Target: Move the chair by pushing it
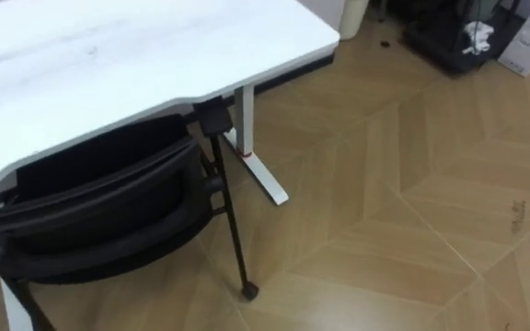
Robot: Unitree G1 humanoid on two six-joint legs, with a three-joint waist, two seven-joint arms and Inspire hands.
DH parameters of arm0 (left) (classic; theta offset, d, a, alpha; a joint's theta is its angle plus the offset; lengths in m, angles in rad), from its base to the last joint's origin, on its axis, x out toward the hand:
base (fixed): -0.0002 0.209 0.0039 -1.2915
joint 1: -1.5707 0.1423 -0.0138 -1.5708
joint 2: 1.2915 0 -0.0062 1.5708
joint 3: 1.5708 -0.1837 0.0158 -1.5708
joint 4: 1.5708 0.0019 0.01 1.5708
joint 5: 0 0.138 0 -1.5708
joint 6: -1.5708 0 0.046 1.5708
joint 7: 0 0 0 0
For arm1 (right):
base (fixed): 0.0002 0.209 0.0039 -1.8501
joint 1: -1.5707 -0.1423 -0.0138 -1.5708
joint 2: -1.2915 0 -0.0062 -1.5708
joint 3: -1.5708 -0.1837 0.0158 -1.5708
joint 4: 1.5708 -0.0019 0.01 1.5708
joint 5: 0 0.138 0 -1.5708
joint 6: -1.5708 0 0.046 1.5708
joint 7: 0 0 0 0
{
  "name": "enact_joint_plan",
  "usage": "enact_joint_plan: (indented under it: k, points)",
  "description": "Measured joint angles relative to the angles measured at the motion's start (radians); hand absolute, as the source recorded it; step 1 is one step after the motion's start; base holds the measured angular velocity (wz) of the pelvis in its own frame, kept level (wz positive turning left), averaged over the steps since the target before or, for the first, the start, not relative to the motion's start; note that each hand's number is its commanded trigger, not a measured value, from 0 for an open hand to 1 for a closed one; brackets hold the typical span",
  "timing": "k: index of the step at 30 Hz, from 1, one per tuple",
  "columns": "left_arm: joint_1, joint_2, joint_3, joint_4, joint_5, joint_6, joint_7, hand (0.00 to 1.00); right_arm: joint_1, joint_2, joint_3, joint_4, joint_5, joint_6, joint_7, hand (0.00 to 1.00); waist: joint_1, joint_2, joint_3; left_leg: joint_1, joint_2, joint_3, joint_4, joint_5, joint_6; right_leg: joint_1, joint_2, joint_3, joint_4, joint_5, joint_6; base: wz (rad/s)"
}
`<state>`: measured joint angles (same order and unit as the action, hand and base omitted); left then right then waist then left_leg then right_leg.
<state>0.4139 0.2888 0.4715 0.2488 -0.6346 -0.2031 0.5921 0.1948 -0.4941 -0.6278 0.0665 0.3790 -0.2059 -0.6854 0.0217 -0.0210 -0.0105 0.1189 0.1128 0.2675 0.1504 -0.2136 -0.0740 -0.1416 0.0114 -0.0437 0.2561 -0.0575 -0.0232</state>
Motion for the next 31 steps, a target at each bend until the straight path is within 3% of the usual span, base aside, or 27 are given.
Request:
enact_joint_plan:
  k: [2, 4, 8, 12, 16, 20, 23, 27, 31]
  points:
    - [0.0, -0.006, 0.047, 0.109, -0.102, 0.001, 0.02, 0.0, 0.076, 0.013, -0.008, 0.089, 0.139, 0.028, 0.021, 0.0, -0.001, 0.0, 0.0004, 0.001, -0.001, -0.007, 0.0, -0.002, 0.0, -0.003, -0.001, 0.002, 0.017, -0.015, 0.001, 0.13]
    - [0.015, -0.045, 0.103, 0.23, -0.196, 0.001, 0.024, 0.0, 0.14, 0.061, -0.012, 0.248, 0.318, 0.044, 0.082, 0.0, 0.006, 0.001, -0.0019, -0.001, -0.002, -0.009, 0.002, -0.009, 0.003, -0.004, -0.003, 0.003, 0.019, -0.019, 0.004, 0.03]
    - [0.027, -0.078, 0.118, 0.444, -0.275, 0.006, -0.016, 0.0, 0.144, 0.138, -0.013, 0.542, 0.528, 0.066, 0.198, 0.0, 0.008, 0.006, -0.0031, -0.014, -0.007, -0.02, 0.008, -0.016, 0.008, -0.009, -0.01, 0.001, 0.016, -0.022, 0.011, 0.07]
    - [0.019, -0.085, 0.117, 0.75, -0.166, 0.036, -0.178, 0.0, 0.141, 0.226, -0.008, 0.806, 0.566, 0.087, 0.373, 0.0, 0.004, 0.022, -0.0006, -0.01, -0.007, -0.028, 0.015, -0.029, 0.012, 0.004, -0.012, -0.003, 0.013, -0.026, 0.017, 0.05]
    - [0.026, -0.103, 0.091, 0.944, -0.042, 0.083, -0.324, 0.0, 0.139, 0.246, 0.081, 1.066, 0.53, 0.113, 0.532, 0.0, -0.014, 0.028, -0.0038, -0.001, -0.007, -0.04, 0.017, -0.037, 0.016, 0.036, -0.016, -0.022, -0.01, -0.02, 0.024, 0.12]
    - [0.01, -0.129, 0.021, 1.001, 0.099, 0.139, -0.411, 0.0, 0.12, 0.286, 0.161, 1.203, 0.409, 0.147, 0.6, 0.0, -0.017, 0.034, -0.0042, 0.007, -0.008, -0.048, 0.017, -0.04, 0.021, 0.063, -0.019, -0.034, -0.038, -0.011, 0.031, 0.08]
    - [-0.039, -0.147, -0.063, 1.0, 0.263, 0.185, -0.448, 0.0, 0.089, 0.32, 0.232, 1.254, 0.316, 0.182, 0.626, 0.0, -0.023, 0.038, -0.0028, 0.012, -0.012, -0.05, 0.017, -0.043, 0.025, 0.07, -0.024, -0.039, -0.037, -0.01, 0.033, 0.0]
    - [-0.156, -0.156, -0.18, 0.985, 0.45, 0.22, -0.458, 0.0, 0.001, 0.35, 0.338, 1.266, 0.262, 0.207, 0.646, 0.0, -0.042, 0.041, -0.0008, 0.013, -0.016, -0.05, 0.017, -0.04, 0.029, 0.07, -0.027, -0.039, -0.038, -0.009, 0.036, 0.0]
    - [-0.248, -0.159, -0.295, 0.865, 0.6, 0.232, -0.471, 0.0, -0.076, 0.359, 0.435, 1.252, 0.231, 0.21, 0.676, 0.0, -0.061, 0.041, 0.0036, 0.014, -0.018, -0.049, 0.014, -0.039, 0.031, 0.068, -0.026, -0.038, -0.041, -0.01, 0.038, 0.0]
